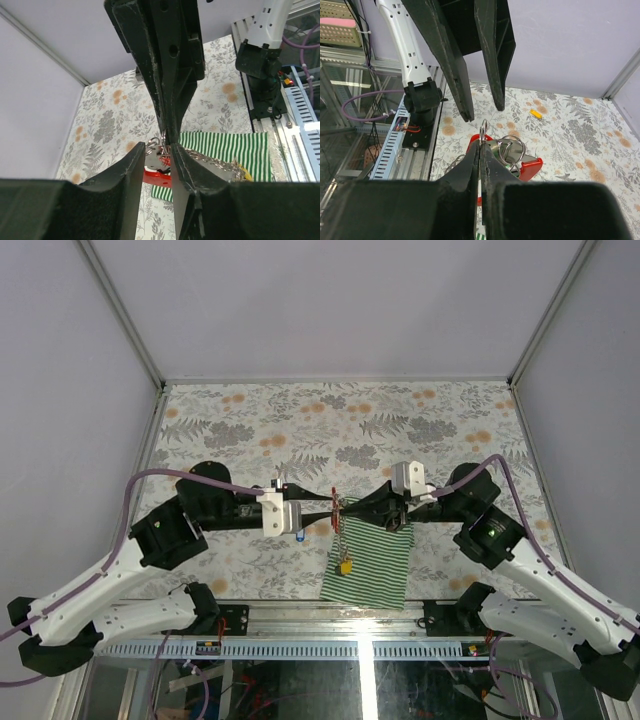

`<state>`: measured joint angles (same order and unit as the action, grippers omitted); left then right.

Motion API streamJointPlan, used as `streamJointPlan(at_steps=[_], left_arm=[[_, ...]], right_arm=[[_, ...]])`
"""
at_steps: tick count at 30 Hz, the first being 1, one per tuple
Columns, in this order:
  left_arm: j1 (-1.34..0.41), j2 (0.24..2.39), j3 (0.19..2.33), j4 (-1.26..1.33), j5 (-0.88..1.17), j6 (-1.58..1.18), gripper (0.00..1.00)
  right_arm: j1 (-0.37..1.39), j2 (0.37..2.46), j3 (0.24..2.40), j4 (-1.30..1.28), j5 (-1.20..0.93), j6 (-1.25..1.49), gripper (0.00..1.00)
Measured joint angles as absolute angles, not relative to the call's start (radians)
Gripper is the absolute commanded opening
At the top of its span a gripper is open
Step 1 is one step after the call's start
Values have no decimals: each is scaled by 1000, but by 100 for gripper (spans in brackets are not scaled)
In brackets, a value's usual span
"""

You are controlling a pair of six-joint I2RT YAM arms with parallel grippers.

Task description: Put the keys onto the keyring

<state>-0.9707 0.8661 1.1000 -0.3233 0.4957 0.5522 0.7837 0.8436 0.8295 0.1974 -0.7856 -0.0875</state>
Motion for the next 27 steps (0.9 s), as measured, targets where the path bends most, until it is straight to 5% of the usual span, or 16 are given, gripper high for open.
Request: streamJointPlan(at_steps=[23,27], left_arm=[[-971,896,1137,-421,540,617,22],[-971,912,1148,-421,540,621,11]], right_arm=[[784,826,855,147,-806,-106,0],[784,826,855,147,-806,-106,0]])
